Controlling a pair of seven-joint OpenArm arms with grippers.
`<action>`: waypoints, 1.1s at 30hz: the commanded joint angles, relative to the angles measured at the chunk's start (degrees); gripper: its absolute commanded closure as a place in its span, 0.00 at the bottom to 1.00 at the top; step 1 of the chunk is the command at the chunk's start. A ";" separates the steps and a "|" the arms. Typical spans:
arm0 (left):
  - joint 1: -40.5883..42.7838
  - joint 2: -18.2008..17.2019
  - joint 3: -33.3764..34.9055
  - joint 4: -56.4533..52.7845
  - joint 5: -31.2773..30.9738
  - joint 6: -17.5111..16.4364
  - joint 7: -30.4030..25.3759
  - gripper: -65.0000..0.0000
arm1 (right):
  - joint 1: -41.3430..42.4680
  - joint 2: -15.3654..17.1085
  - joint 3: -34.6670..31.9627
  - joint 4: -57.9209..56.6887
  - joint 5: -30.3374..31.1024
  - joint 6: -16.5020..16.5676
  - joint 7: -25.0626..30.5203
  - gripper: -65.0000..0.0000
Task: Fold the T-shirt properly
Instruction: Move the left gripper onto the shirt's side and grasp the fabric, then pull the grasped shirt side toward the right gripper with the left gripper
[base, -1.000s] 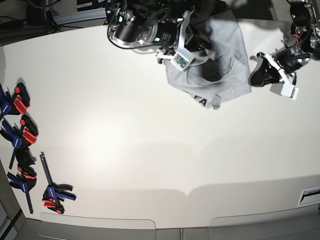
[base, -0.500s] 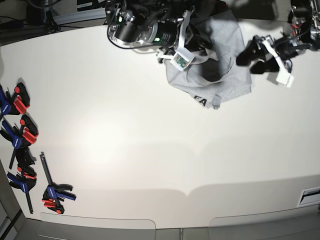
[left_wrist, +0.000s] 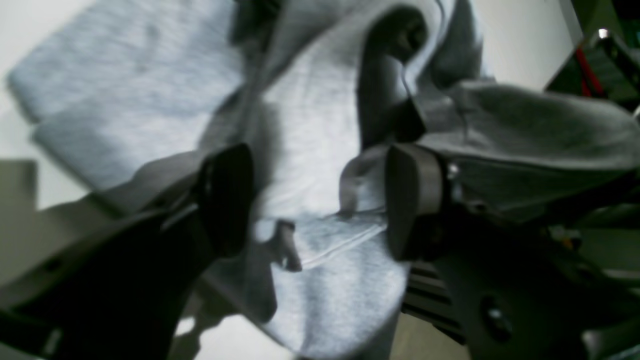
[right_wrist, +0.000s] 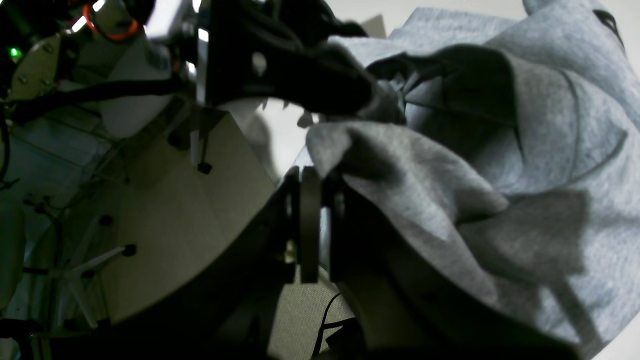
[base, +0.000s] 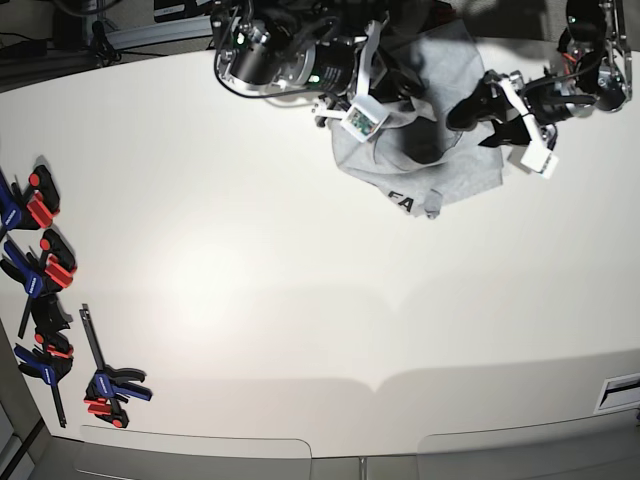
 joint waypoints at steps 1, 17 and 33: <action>-0.13 -0.63 -0.42 0.94 -1.40 -0.49 -1.14 0.47 | 0.11 -0.33 -0.17 1.01 1.46 0.95 1.18 1.00; -6.38 -0.63 -0.44 0.94 8.07 3.08 -6.75 1.00 | -0.35 -0.31 -5.42 1.01 1.66 0.95 -1.14 1.00; -9.53 -0.72 -0.48 0.98 15.50 7.02 -7.41 1.00 | -4.90 -0.31 -11.47 1.01 -0.02 0.95 -2.73 1.00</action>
